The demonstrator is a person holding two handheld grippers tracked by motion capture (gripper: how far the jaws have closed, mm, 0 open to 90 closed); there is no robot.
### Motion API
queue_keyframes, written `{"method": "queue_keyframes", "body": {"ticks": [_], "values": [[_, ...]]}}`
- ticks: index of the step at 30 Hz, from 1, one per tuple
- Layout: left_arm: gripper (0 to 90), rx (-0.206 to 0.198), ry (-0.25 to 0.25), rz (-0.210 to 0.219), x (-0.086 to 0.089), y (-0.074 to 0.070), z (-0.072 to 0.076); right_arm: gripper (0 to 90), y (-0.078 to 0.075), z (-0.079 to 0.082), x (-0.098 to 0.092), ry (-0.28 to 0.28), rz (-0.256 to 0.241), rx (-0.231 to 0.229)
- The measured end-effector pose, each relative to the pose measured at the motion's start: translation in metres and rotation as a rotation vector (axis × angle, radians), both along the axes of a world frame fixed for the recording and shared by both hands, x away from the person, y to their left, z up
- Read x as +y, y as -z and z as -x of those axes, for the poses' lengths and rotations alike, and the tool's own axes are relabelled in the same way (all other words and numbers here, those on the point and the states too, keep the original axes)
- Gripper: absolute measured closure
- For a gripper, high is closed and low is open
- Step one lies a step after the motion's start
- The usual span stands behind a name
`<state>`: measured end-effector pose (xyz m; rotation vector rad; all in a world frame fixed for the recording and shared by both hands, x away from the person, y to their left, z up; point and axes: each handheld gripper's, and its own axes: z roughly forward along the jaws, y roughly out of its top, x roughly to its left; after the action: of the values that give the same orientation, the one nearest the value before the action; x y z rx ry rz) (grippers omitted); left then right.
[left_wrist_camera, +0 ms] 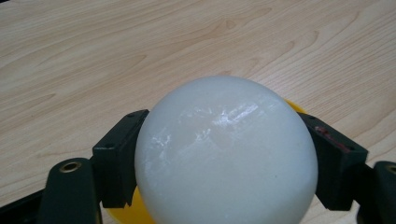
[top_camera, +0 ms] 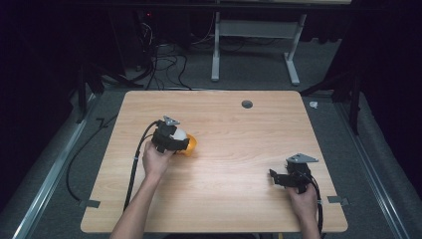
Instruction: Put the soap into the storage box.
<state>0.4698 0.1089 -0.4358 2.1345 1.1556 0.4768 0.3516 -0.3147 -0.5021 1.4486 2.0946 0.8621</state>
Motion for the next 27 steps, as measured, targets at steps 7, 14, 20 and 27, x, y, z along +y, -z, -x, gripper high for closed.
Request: {"method": "queue_keyframes", "body": {"ticks": [7, 14, 20, 27], "values": [[24.3, 0.014, -0.005, -0.002, -0.001, 0.006, -0.003, 19.6, 0.000, 0.000, 0.000, 0.001, 0.000, 0.001], [24.2, 0.018, -0.010, -0.009, -0.003, 0.010, -0.004, 19.6, 0.000, 0.000, 0.000, 0.001, 0.000, 0.001], [24.2, 0.027, -0.017, -0.017, -0.004, 0.015, -0.006, 19.6, 0.000, 0.000, 0.000, 0.001, 0.000, 0.001], [24.2, 0.033, -0.026, -0.029, -0.007, 0.020, -0.008, 19.6, 0.000, 0.000, 0.000, 0.001, 0.000, 0.001]]}}
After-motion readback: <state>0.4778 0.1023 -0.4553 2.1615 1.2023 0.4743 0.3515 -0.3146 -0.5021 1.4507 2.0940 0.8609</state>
